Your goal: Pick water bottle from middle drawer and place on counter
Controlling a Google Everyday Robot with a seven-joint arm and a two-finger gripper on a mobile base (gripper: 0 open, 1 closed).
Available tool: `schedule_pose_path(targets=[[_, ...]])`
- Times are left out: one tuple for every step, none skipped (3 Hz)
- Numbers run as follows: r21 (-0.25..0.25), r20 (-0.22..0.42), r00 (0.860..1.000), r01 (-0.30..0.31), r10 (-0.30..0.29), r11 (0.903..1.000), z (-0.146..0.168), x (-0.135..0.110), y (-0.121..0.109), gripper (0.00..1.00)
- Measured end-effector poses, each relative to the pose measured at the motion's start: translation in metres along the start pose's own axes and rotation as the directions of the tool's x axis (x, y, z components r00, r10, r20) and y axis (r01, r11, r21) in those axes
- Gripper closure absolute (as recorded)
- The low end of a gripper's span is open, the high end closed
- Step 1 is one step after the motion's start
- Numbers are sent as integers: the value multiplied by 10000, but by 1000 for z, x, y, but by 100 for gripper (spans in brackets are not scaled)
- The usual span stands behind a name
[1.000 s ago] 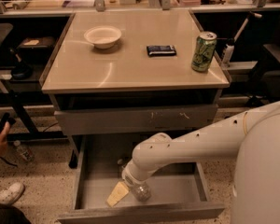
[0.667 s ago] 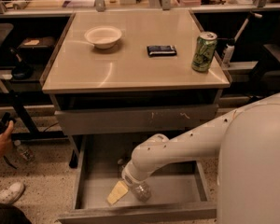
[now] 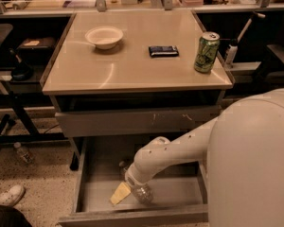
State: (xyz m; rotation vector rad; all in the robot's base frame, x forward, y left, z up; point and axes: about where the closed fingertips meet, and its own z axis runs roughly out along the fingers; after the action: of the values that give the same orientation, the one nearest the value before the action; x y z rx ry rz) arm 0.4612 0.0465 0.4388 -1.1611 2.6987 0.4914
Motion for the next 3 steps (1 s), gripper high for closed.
schedule_pose_path(targets=[[172, 117, 9997, -235, 234, 9996, 12, -1, -19, 0], [419, 252, 9990, -390, 380, 9984, 22, 1, -34, 0], [495, 250, 9979, -614, 602, 9969, 35, 7, -44, 0]])
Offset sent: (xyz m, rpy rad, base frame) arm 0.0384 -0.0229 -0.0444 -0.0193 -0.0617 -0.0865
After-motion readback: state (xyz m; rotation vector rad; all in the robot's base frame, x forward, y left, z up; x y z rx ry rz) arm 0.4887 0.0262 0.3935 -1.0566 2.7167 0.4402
